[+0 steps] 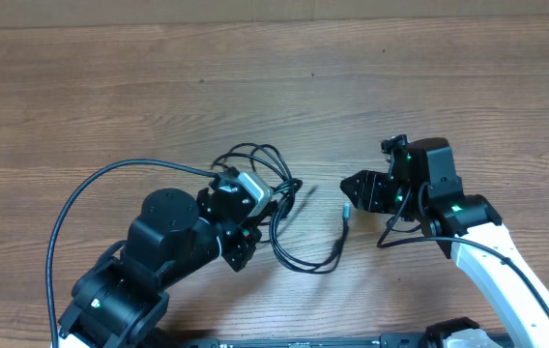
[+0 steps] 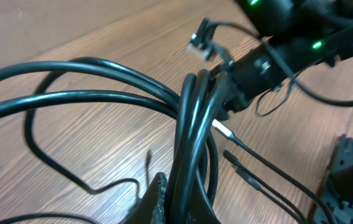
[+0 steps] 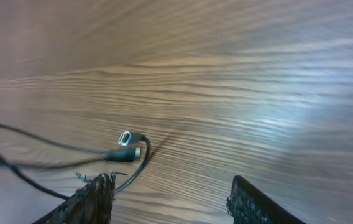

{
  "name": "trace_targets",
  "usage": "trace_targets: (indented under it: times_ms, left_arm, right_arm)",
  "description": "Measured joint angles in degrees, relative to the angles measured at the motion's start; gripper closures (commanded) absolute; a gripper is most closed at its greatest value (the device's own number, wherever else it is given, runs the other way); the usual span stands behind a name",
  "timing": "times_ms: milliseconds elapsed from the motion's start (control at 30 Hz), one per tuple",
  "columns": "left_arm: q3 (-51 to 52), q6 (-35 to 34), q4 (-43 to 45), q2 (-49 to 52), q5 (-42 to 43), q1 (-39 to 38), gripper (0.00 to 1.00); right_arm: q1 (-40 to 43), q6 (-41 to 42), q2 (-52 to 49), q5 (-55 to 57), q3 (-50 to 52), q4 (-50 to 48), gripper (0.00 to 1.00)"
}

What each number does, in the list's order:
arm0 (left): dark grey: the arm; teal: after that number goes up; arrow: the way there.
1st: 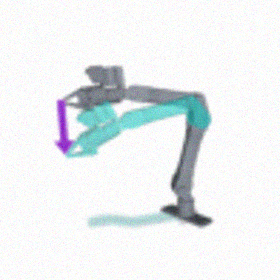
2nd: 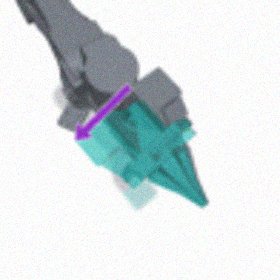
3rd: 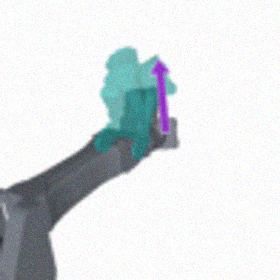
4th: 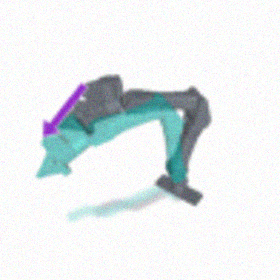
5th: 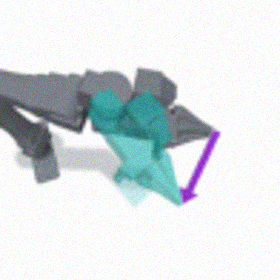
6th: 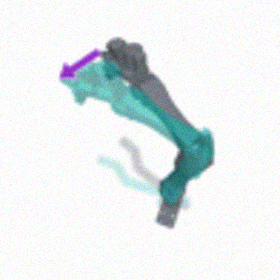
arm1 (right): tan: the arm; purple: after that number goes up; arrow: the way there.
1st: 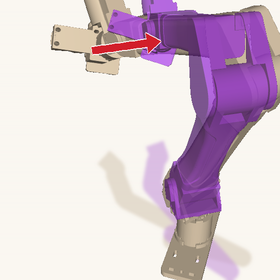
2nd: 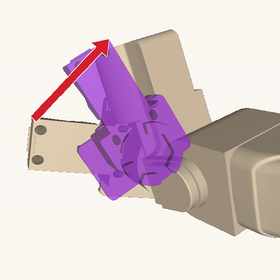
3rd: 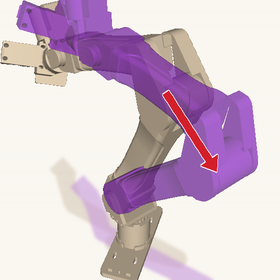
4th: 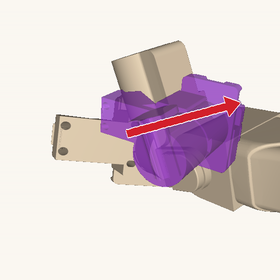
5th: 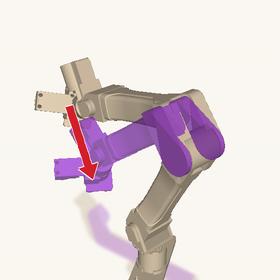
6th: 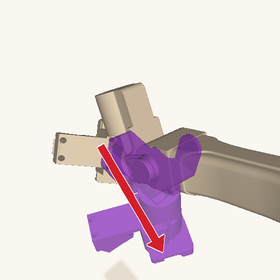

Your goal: Untangle cables

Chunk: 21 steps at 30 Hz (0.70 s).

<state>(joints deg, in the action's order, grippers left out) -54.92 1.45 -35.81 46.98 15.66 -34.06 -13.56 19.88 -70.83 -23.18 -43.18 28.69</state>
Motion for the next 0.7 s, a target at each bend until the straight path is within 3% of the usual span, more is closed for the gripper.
trace_targets:
  times_ms: [333, 467, 700]
  left_arm:
    - [0.0, -3.5, -0.8, 0.0, -5.1, 0.0, 0.96]
    - [0.0, -8.7, -0.5, 0.1, -6.4, 0.0, 0.95]
    - [0.0, -16.3, 0.8, 0.1, -7.4, 0.0, 0.95]
  right_arm:
    - [0.0, -0.3, -0.1, -22.6, 0.0, -17.3, 0.42]
    - [0.0, 0.1, -0.1, -35.5, -0.2, -30.1, 0.42]
    - [0.0, 1.2, -0.1, -43.0, -0.2, -36.5, 0.42]
